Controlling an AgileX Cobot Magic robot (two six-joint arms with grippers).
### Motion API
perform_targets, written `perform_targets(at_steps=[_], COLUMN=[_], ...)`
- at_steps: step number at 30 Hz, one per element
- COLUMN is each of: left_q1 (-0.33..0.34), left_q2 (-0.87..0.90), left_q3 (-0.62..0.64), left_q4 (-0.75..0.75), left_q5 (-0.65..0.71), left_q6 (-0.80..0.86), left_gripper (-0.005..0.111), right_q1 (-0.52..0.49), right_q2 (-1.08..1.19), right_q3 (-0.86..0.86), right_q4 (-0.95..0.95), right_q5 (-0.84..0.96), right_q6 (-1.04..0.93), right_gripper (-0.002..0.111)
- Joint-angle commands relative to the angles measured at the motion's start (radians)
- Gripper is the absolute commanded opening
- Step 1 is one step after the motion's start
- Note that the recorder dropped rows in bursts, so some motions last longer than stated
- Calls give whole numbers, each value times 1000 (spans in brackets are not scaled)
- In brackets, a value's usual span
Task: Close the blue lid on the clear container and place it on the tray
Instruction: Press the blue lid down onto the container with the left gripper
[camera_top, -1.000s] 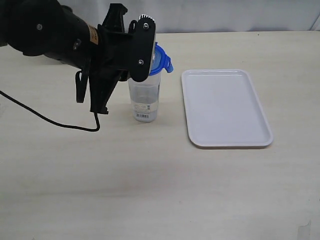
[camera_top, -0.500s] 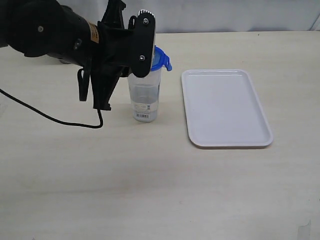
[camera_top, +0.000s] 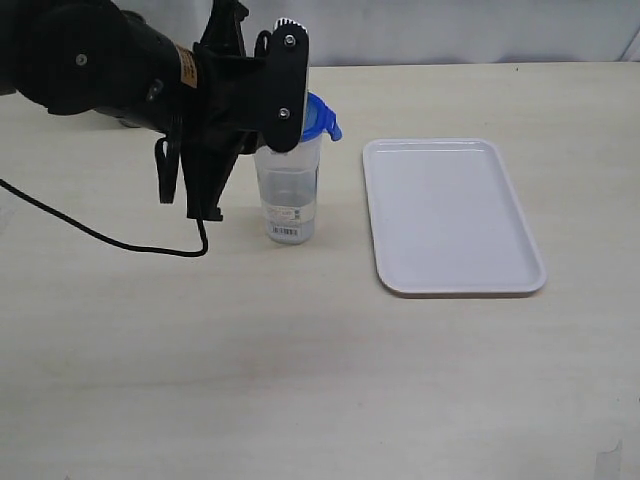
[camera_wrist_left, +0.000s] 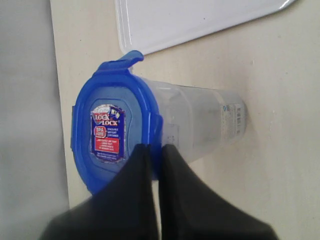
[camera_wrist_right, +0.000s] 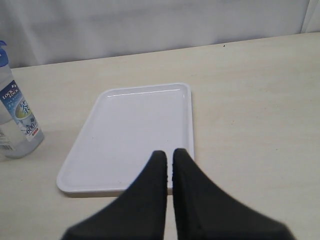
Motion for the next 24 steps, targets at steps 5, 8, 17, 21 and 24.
perform_targets(at_steps=[5,8,17,21,24], left_q1=[1,1,1,1,1], left_q2=[-1,-1,-1,-1,-1], left_q3=[-1,-1,-1,-1,-1], left_q4=[-9,-9,-38,-43,-43], left_q5=[-3,-3,0,25,51], left_q6=[-27,-27,-27,-27,-47], left_gripper=[20,31,51,60,64], right_q1=[-7,-7,-7,-7,-7], right_q2=[-5,-5,-5,-5,-5], right_q3=[4,4,4,4,4], right_q4=[1,1,1,1,1], right_q5=[-3,-3,-3,-3,-3], right_q6=[-2,-2,-2,-2,-2], right_gripper=[4,4,4,4,4])
